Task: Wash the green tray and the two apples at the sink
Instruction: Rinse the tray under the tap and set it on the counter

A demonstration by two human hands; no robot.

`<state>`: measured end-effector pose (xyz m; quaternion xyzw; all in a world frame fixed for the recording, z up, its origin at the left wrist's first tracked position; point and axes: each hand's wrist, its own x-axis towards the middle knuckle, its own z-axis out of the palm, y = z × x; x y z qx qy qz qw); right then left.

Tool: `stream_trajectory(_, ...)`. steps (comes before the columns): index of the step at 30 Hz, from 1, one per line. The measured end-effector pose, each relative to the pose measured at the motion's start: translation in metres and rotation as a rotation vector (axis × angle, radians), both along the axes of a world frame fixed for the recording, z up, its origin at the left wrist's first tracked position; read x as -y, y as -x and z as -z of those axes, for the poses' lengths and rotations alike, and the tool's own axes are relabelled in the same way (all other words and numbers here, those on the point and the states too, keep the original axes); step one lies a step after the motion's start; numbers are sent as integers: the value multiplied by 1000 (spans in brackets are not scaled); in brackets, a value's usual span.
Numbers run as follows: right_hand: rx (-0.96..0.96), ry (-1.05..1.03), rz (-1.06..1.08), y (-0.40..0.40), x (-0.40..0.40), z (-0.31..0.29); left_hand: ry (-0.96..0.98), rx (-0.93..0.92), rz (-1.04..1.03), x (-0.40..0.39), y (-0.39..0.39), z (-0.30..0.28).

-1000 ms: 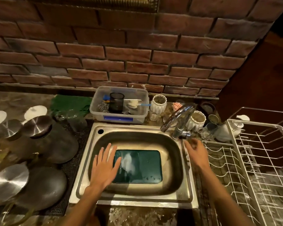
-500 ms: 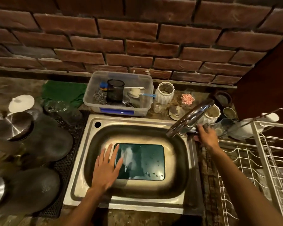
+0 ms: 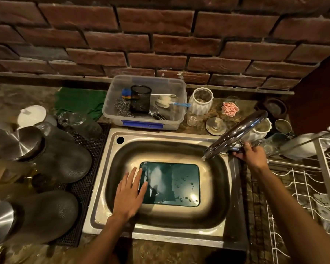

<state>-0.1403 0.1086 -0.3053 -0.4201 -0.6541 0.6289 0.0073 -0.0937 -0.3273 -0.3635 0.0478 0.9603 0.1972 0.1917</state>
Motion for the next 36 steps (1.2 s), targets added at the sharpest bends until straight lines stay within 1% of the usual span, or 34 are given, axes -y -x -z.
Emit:
stream_trajectory(6,-22,110,67,-5,2,-4,-43,36,-43,1,4,-4)
stream_trajectory(7,-12,96,78,-8,6,-6,-62,41,-64,2,4,-4)
stream_trajectory(8,20,32,93,-14,11,-6,-88,50,-91,4,5,-3)
stream_trajectory(10,108,-186,139,-29,24,-2,-135,93,-148,6,7,1)
stream_trajectory(12,79,-313,162,-46,46,3,-157,158,-192,7,10,5)
stream_trajectory(14,10,-345,68,-58,69,9,-190,219,-247,7,15,12)
stream_trajectory(16,2,-306,-116,-63,88,21,-209,261,-310,8,20,21)
stream_trajectory(18,66,-215,-260,-62,101,40,-238,319,-394,10,26,31)
stream_trajectory(23,372,-142,-393,-58,113,98,-327,488,-607,11,35,57)
stream_trajectory(26,438,-45,-402,-56,121,118,-434,549,-708,13,39,75)
stream_trajectory(30,391,3,-285,-50,131,130,-540,624,-781,11,46,94)
stream_trajectory(32,373,9,-238,-48,133,133,-532,638,-790,9,49,99)
stream_trajectory(36,400,5,-245,-48,130,133,-419,603,-792,5,52,99)
